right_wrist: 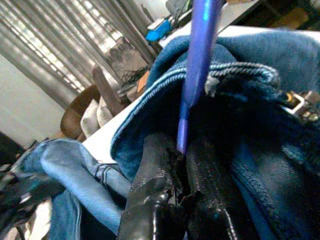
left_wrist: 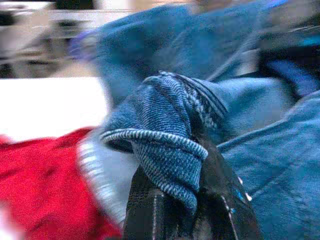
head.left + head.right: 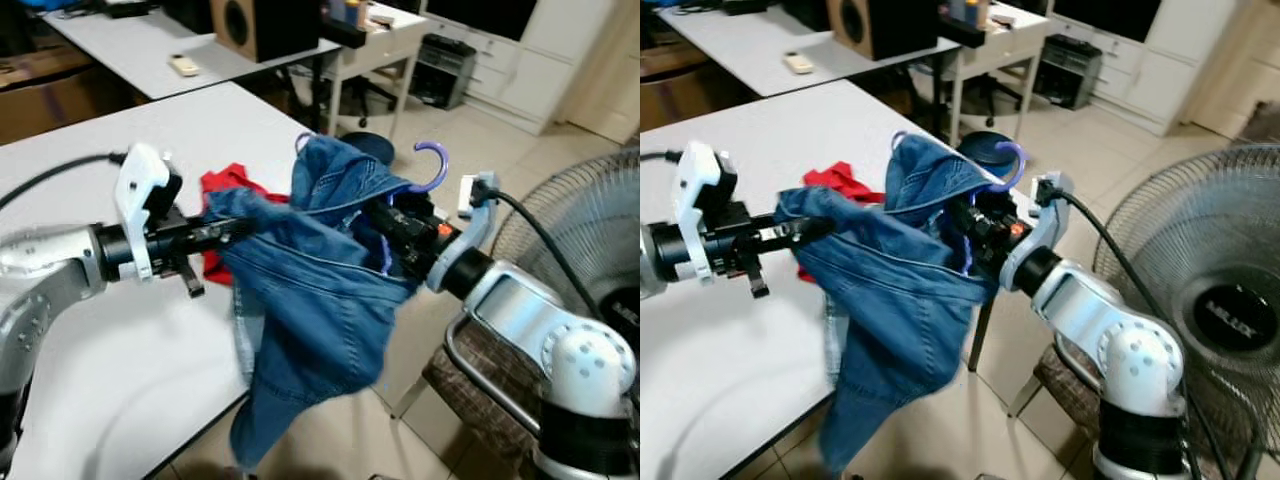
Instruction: Hang hanger
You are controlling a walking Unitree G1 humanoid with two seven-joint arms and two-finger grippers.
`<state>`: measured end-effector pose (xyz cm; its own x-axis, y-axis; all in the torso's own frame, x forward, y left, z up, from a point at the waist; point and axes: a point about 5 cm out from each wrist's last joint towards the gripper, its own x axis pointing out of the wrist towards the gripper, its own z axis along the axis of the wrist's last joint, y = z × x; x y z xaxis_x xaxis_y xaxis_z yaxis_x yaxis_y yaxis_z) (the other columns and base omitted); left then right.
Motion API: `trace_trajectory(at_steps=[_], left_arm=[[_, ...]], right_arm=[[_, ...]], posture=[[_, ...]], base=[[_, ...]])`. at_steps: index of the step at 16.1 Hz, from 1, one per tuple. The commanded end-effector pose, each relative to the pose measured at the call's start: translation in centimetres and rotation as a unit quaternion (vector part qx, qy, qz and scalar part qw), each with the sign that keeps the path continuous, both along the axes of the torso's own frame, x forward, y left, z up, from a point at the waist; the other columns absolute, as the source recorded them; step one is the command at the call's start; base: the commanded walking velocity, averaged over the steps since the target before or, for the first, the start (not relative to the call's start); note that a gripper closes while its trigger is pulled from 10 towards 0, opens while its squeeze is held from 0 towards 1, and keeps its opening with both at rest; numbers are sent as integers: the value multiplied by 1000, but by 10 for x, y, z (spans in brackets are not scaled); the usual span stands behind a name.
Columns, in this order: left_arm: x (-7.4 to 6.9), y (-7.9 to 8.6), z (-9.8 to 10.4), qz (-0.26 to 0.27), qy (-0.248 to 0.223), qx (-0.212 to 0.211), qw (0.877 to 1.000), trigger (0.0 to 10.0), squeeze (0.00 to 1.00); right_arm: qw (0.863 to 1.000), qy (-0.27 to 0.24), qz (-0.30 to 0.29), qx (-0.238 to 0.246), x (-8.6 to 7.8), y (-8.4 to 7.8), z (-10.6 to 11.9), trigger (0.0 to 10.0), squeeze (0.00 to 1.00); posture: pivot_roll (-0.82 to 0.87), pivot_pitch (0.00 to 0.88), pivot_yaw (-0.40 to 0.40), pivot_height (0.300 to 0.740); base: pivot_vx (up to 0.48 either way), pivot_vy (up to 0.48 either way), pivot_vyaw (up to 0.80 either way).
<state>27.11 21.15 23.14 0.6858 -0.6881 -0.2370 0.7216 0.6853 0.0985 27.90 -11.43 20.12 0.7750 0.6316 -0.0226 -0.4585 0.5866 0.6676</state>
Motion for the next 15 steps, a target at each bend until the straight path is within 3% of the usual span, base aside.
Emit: trace_trajectory(at_steps=[1,2,5,7,9,12,15], left_arm=[[10,21,-11,98,-6,38,994,10000,1000],[10,30,-21,131,6,76,988,10000,1000],[-3,41,-48,133,49,120,983,10000,1000],[-15,41,-62,114,79,113,984,10000,1000],[-46,35,-88,42,149,90,984,10000,1000],[-65,40,-98,26,166,73,983,10000,1000],[-69,35,-64,24,99,-83,991,10000,1000]], right_arm=[[1000,-24,-7,16,9,-1,12,10000,0],[999,-35,-1,30,16,2,20,10000,0],[997,-54,3,49,32,3,39,10000,0],[997,-67,11,42,37,6,48,10000,0],[993,-100,45,49,41,14,69,10000,0],[988,-129,75,48,40,20,85,10000,0],[986,-133,103,20,38,25,85,10000,0]], posture=[[-54,0,-70,740],[-51,0,-76,740],[-45,0,-87,740],[-51,0,-101,740],[-53,0,-104,740],[-49,0,-111,740],[-45,0,-140,740]], base=[[0,0,0],[0,0,0],[0,0,0],[0,0,0],[0,0,800],[0,0,800],[0,0,794]])
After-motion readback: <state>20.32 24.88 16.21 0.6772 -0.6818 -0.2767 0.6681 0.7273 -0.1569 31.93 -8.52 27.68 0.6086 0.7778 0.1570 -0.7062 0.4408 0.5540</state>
